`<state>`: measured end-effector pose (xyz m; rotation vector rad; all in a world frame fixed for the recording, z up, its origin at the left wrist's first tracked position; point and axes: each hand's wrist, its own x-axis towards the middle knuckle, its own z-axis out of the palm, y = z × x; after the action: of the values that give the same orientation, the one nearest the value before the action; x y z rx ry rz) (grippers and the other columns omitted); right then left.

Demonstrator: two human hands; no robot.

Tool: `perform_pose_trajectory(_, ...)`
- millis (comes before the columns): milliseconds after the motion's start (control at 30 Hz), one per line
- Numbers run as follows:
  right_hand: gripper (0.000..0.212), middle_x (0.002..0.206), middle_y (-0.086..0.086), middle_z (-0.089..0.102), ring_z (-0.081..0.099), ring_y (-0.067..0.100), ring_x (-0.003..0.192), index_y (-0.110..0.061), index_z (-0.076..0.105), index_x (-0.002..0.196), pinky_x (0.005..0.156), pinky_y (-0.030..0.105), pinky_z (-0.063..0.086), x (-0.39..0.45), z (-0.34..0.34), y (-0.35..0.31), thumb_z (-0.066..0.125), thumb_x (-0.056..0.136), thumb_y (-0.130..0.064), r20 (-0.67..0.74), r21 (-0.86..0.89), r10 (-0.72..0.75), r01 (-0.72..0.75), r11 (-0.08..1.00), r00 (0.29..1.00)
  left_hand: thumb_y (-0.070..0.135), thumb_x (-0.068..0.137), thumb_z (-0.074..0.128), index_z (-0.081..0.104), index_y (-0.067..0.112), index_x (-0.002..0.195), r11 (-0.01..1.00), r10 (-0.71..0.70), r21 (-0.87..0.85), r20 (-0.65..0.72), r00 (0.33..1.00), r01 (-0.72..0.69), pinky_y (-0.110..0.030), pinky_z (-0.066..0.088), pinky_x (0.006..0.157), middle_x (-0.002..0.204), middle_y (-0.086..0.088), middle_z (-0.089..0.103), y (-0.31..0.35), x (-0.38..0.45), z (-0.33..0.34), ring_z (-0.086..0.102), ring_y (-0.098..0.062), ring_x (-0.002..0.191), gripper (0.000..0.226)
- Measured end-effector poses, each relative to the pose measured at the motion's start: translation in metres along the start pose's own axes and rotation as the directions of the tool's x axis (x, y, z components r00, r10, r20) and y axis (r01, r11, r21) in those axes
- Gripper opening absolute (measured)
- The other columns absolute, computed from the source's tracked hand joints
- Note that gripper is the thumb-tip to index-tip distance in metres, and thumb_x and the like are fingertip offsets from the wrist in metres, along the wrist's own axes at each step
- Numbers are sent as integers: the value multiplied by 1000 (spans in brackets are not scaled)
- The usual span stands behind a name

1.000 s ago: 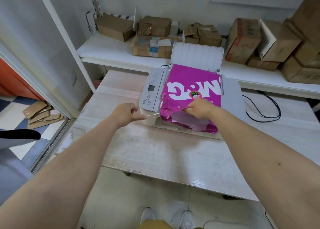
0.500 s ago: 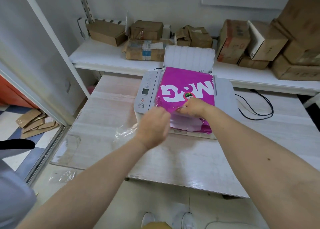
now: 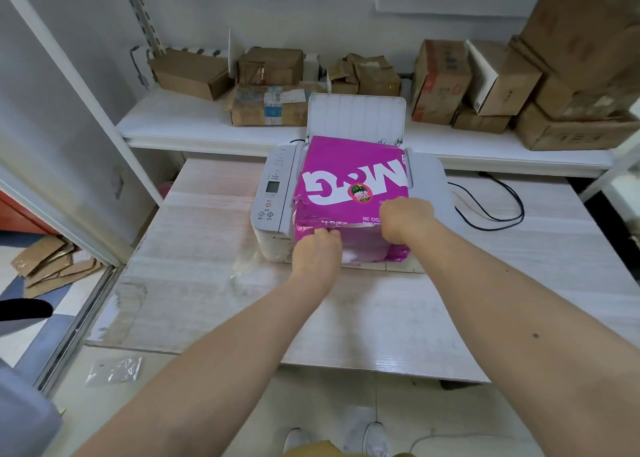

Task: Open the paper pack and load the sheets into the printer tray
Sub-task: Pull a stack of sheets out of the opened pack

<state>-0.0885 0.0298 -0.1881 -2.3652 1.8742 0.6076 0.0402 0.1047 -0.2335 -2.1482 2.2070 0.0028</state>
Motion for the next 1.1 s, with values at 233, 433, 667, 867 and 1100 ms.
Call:
perform_pose_trajectory(233, 13, 71, 0, 45, 51, 20, 76, -15, 52, 92, 67, 29, 41, -11, -3, 18, 55, 82, -7, 109, -6, 166, -167, 986, 980, -6, 87, 46, 50, 6, 122, 1000, 6, -14, -9, 1000, -6, -43, 52, 82, 114, -17, 63, -4, -1, -6, 65, -36, 104, 37)
perform_pose_trajectory(433, 31, 62, 1, 60, 58, 18, 59, -13, 55, 67, 58, 25, 43, -38, -15, 3, 49, 93, -30, 362, 62, 50, -77, 995, 931, -7, 85, 46, 42, 3, 124, 988, 33, -149, -55, 998, -40, -42, 51, 80, 113, -19, 57, 0, -2, 1, 63, -39, 101, 40)
perform_pose_trajectory(667, 25, 110, 17, 67, 64, 30, 92, 1, 61, 110, 81, 34, 50, -36, 26, -49, 49, 88, 4, -1, 328, -241, 228, 917, 971, 3, 83, 50, 50, 8, 120, 921, 84, -377, -67, 994, -103, -41, 47, 84, 110, -17, 60, -5, 4, 7, 58, -38, 102, 37)
perform_pose_trajectory(867, 38, 117, 22, 61, 61, 39, 104, 2, 57, 119, 86, 43, 49, -24, 65, -35, 49, 83, 9, -333, 197, -169, 244, 950, 927, -6, 87, 41, 47, 4, 122, 960, 66, -273, -26, 997, -70, -41, 46, 88, 119, -19, 61, -2, 2, 7, 59, -36, 110, 37)
perform_pose_trajectory(1100, 26, 107, 12, 70, 67, 30, 98, -6, 68, 107, 85, 38, 53, -16, 44, -32, 54, 86, 1, -222, -57, -236, 229, 972, 946, -5, 87, 39, 53, -1, 113, 983, 87, -168, 44, 995, -78, -43, 45, 86, 117, -22, 62, -4, 1, 6, 59, -38, 110, 31)
